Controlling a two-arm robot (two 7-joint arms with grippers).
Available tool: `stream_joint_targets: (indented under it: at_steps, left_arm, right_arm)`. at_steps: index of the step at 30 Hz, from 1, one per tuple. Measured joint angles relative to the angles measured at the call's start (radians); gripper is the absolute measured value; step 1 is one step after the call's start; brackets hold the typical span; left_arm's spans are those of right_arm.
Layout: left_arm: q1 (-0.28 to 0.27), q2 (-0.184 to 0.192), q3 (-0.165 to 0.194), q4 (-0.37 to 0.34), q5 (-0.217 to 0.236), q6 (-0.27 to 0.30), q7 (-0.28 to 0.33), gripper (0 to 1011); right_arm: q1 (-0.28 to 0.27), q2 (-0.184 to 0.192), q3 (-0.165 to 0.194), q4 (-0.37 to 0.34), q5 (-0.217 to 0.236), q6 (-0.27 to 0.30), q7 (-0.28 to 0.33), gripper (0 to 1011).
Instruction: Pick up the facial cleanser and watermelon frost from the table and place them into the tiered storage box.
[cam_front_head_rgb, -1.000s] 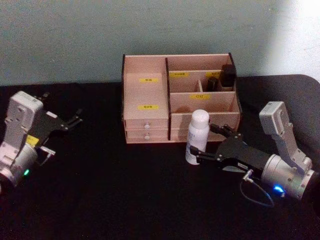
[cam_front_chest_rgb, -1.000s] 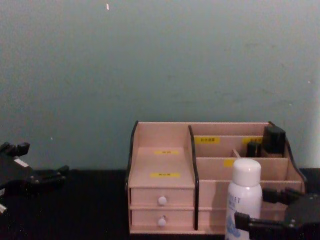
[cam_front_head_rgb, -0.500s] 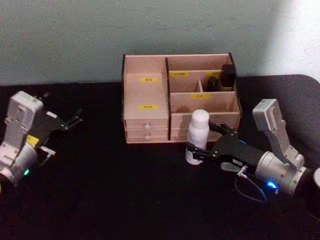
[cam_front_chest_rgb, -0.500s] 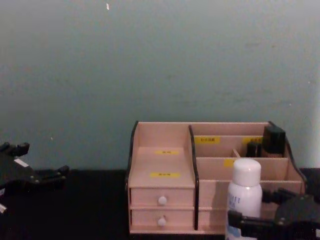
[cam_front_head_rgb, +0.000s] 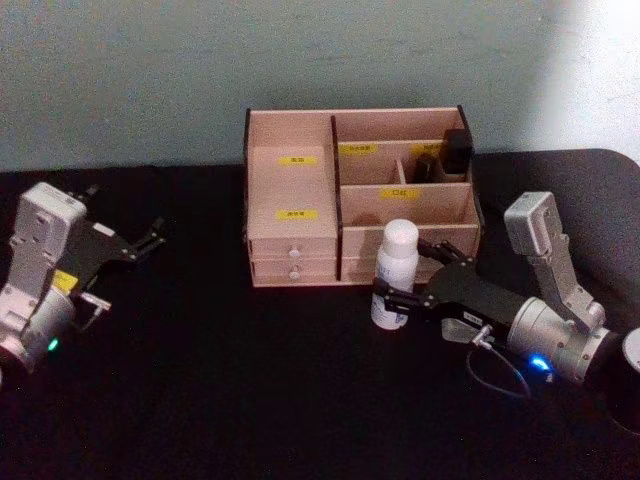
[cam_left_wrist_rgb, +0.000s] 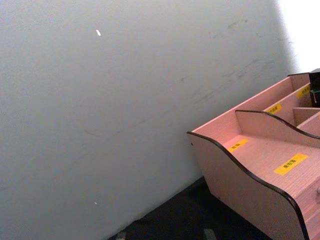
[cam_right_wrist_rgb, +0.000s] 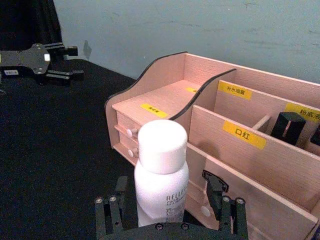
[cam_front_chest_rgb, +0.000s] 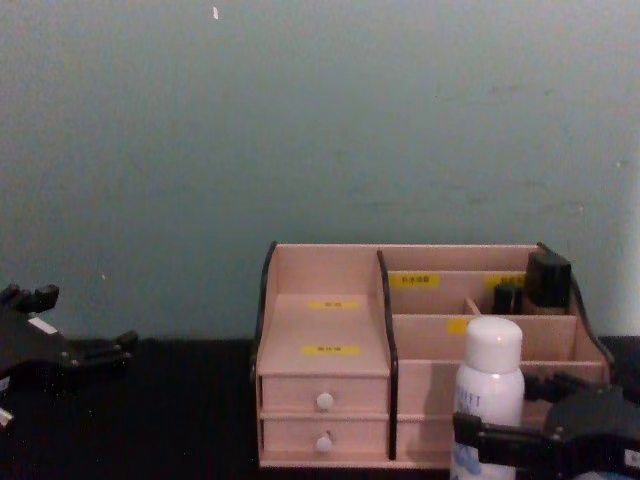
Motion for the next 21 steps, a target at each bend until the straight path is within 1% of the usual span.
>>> stream_joint_targets:
  at_steps: [15, 16, 20, 21]
  left_arm:
    - [0.0, 0.0, 0.0, 0.0, 0.0, 0.0, 0.0, 1001]
    - [0.0, 0.0, 0.0, 0.0, 0.0, 0.0, 0.0, 1001]
    - [0.0, 0.0, 0.0, 0.0, 0.0, 0.0, 0.0, 1001]
    - [0.0, 0.0, 0.0, 0.0, 0.0, 0.0, 0.0, 1001]
  right_arm:
    - [0.0, 0.0, 0.0, 0.0, 0.002, 0.001, 0.0, 1000]
    - [-0.001, 0.001, 0.0, 0.0, 0.002, 0.001, 0.0, 991]
    - [-0.001, 0.001, 0.0, 0.0, 0.002, 0.0, 0.0, 891]
    - [-0.001, 0.001, 0.0, 0.0, 0.002, 0.0, 0.0, 881]
